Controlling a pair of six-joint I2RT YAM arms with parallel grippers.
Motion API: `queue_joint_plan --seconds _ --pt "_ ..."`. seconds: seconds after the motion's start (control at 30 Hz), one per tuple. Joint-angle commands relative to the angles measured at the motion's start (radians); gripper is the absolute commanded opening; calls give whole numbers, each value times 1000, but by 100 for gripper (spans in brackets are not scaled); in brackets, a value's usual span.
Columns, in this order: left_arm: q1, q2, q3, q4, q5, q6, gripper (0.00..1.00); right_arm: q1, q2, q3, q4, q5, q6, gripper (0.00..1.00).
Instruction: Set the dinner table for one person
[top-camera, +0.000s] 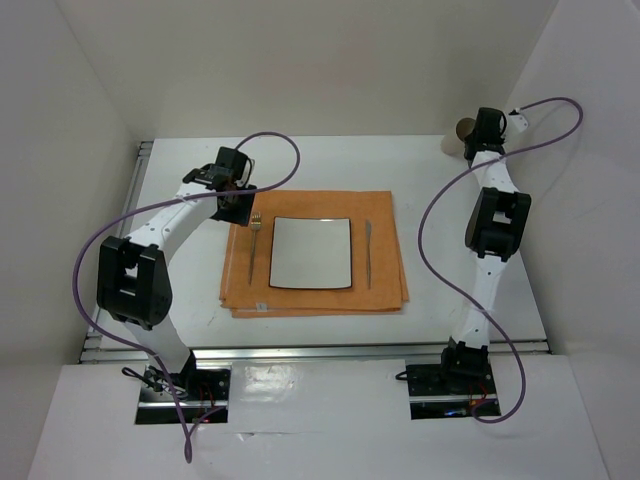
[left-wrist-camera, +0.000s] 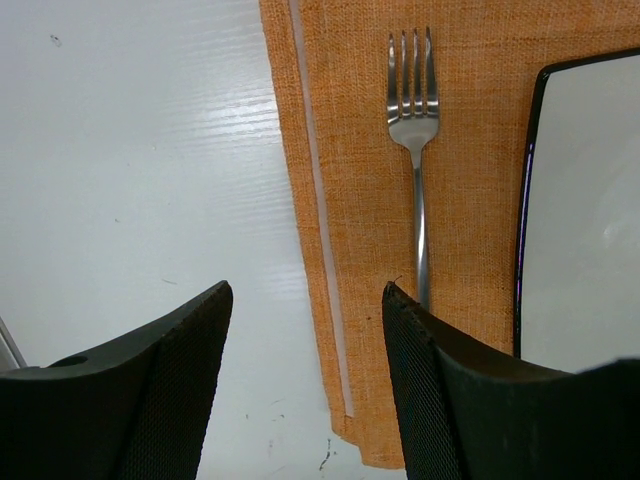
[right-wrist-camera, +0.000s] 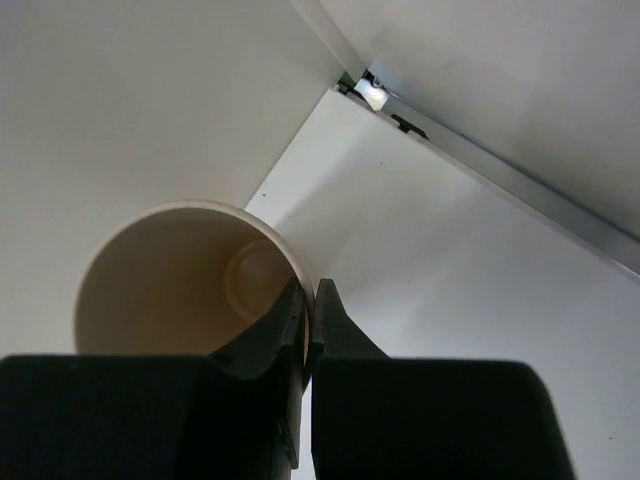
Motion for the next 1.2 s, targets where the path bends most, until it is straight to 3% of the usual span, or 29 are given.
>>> queue_joint_plan --seconds 0.0,0.2,0.33,0.5,0.57,0.73,0.83,1.0,1.17 --pt "5 6 8 1 -28 9 69 -14 -94 -31 34 -53 -104 0" --pt "14 6 28 1 -132 18 70 71 -294 -153 -12 -139 -334 0" --pt "59 6 37 -8 -141 27 70 172 -417 -141 -200 -127 -489 0" --pt "120 -26 5 -17 -122 16 70 255 -482 -110 -495 -335 -479 0" --pt "154 -57 -15 -5 -122 6 70 285 -517 -153 -563 -345 -458 0" --pt "205 -97 -66 28 -99 -5 70 466 -600 -360 -528 -248 -460 0" --pt "215 -108 -66 18 -89 -14 70 525 -612 -383 -549 -199 -397 0" --pt "225 -129 -75 18 -80 -14 70 583 -583 -429 -508 -214 -386 0" --pt "225 -149 -95 18 -69 -14 70 597 -583 -442 -486 -96 -365 0"
